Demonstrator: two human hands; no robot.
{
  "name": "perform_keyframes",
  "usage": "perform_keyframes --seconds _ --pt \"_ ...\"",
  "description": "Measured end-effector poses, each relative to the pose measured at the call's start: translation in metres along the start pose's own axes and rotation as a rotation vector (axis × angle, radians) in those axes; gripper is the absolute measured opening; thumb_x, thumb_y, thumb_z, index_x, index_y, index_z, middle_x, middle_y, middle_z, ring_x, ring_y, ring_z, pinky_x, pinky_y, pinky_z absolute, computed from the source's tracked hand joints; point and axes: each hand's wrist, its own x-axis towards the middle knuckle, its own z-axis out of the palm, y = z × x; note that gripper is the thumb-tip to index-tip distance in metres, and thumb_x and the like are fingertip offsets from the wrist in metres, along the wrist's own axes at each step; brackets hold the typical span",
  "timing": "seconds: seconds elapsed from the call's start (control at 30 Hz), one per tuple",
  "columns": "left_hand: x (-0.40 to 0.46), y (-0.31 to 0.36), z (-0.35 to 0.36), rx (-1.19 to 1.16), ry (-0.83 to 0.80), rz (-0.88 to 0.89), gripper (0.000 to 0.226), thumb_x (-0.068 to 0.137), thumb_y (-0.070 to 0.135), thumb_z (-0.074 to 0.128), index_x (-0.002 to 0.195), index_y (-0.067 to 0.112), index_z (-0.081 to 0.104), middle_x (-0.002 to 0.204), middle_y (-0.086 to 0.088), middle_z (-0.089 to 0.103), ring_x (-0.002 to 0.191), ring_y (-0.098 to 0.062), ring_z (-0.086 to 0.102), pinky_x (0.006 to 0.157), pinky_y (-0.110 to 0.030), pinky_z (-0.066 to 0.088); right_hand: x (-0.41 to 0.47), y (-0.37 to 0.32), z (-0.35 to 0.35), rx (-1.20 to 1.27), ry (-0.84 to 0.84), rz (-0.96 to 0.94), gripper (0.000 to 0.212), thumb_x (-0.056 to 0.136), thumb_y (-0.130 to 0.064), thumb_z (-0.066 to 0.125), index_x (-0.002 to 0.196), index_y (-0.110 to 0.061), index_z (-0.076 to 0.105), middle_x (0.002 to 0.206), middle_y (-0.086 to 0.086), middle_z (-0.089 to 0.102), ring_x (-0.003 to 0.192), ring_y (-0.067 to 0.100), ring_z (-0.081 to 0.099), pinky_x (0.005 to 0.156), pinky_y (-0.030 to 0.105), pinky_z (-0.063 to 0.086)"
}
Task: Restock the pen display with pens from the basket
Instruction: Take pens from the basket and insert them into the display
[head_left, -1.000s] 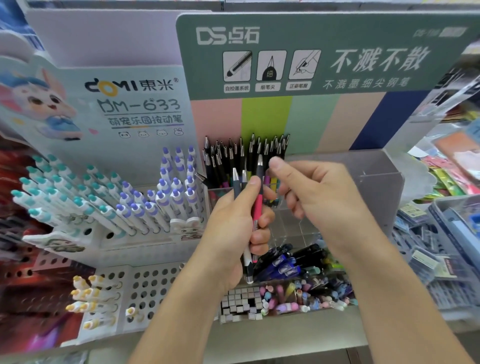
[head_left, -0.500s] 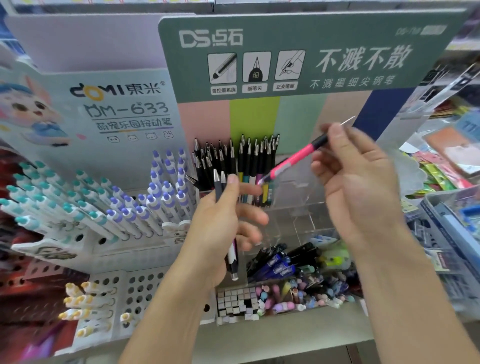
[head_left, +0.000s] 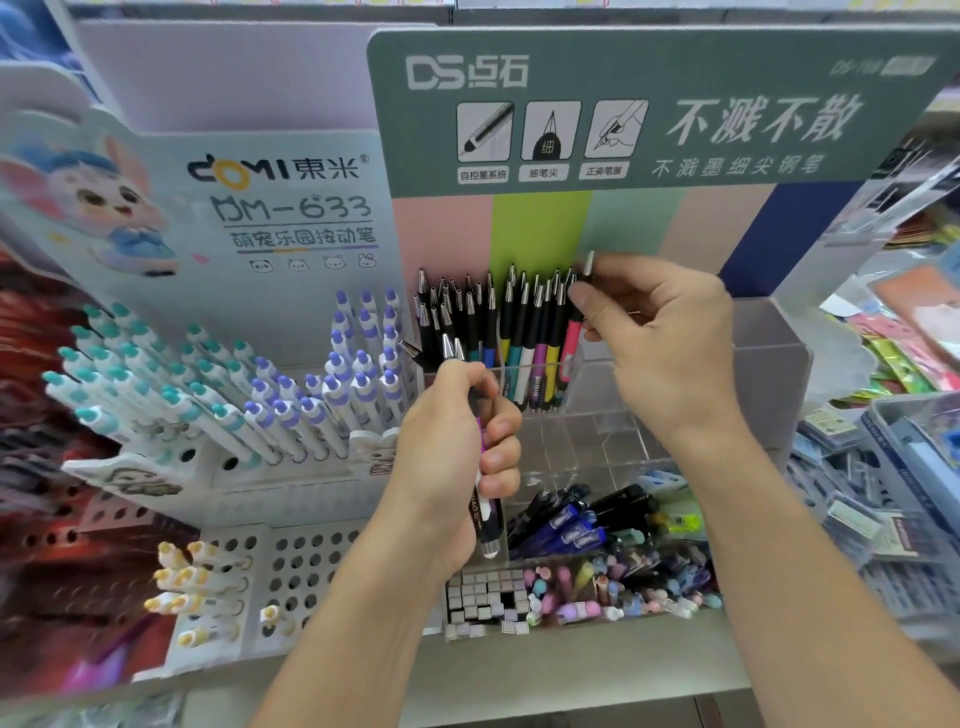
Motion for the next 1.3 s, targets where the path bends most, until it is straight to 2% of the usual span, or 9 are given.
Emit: perform_keyframes --seconds 0.2,0.4,0.57,0.63,0.77,0.93,1.07,1.13,1.3 --pt "-0.002 0.001 0.004 0.088 -0.016 0.034 0.017 0.101 0.016 0.04 0.084 0.014 0.044 0.059 0.002 0.039 0.043 -0.009 0.024 0.034 -0.018 0.018 -0.008 0.013 0.007 -0.117 0.021 0.058 0.019 0.082 -0.009 0.082 0.098 -0.016 0.076 0.082 -0.008 0.071 0.073 0.006 0.068 0.073 0.024 0.059" --pt "-0.003 -0.001 0.007 0.192 -0.094 -0.019 0.017 0.097 0.021 0.044 0.084 0.011 0.041 0.062 -0.002 0.043 0.045 -0.01 0.025 0.038 -0.019 0.017 -0.018 -0.006 -0.003 -0.206 0.101 0.126 0.019 0.087 -0.035 0.078 0.101 -0.022 0.077 0.085 -0.009 0.071 0.073 0.003 0.065 0.069 0.02 0.053" --pt "-0.008 -0.002 0.012 0.274 -0.224 -0.084 0.028 0.098 0.024 0.04 0.076 0.011 0.053 0.062 -0.005 0.047 0.048 -0.012 0.022 0.041 -0.02 0.013 -0.045 -0.035 -0.006 0.262 -0.293 0.456 0.017 0.09 -0.032 0.073 0.084 -0.017 0.08 0.064 0.003 0.064 0.047 0.013 0.052 0.047 0.022 0.046" --pt "-0.008 -0.003 0.011 0.295 -0.256 -0.081 0.034 0.1 0.027 0.037 0.078 0.011 0.058 0.063 -0.007 0.048 0.047 -0.012 0.023 0.041 -0.02 0.014 -0.048 -0.031 -0.005 0.398 -0.334 0.571 0.019 0.088 -0.03 0.074 0.085 -0.012 0.08 0.068 0.017 0.053 0.044 0.022 0.046 0.042 0.024 0.044" --pt "-0.006 -0.008 0.01 0.223 -0.271 -0.005 0.038 0.106 0.025 0.034 0.094 0.002 0.062 0.068 -0.012 0.056 0.046 -0.014 0.037 0.036 -0.021 0.03 -0.046 -0.023 -0.01 0.65 -0.341 0.721 0.022 0.08 -0.029 0.072 0.088 -0.009 0.077 0.061 0.006 0.049 0.043 0.017 0.044 0.045 0.022 0.042" --pt "-0.005 -0.006 0.0 0.256 -0.091 0.162 0.035 0.107 0.037 0.034 0.113 0.017 0.062 0.087 -0.015 0.074 0.074 -0.031 0.074 0.054 -0.036 0.061 -0.032 -0.021 -0.024 0.754 -0.034 0.52 0.014 0.081 -0.024 0.071 0.082 -0.012 0.077 0.074 0.002 0.067 0.062 0.008 0.058 0.054 0.016 0.05" --pt "-0.005 -0.005 -0.006 0.304 0.003 0.166 0.031 0.106 0.043 0.036 0.105 0.019 0.054 0.062 -0.003 0.055 0.041 -0.014 0.042 0.036 -0.02 0.031 -0.011 -0.022 -0.033 0.544 0.202 0.159 0.007 0.093 -0.016 0.069 0.093 -0.012 0.075 0.078 0.0 0.071 0.069 0.014 0.065 0.064 0.022 0.056" --pt "-0.004 -0.005 -0.007 0.25 0.049 0.104 0.028 0.105 0.044 0.04 0.097 0.018 0.049 0.057 0.004 0.039 0.041 -0.008 0.024 0.037 -0.018 0.018 -0.005 -0.02 -0.028 0.382 0.213 0.039 0.004 0.094 -0.015 0.071 0.094 -0.013 0.075 0.075 -0.002 0.072 0.067 0.017 0.067 0.064 0.027 0.057" --pt "-0.008 -0.003 -0.003 -0.019 -0.045 0.071 0.035 0.1 0.029 0.029 0.07 0.016 0.043 0.059 -0.001 0.038 0.044 -0.01 0.025 0.037 -0.018 0.016 -0.002 -0.016 -0.01 0.099 0.11 -0.041 0.007 0.092 -0.015 0.075 0.093 -0.021 0.076 0.077 -0.009 0.073 0.065 0.011 0.069 0.063 0.031 0.06"
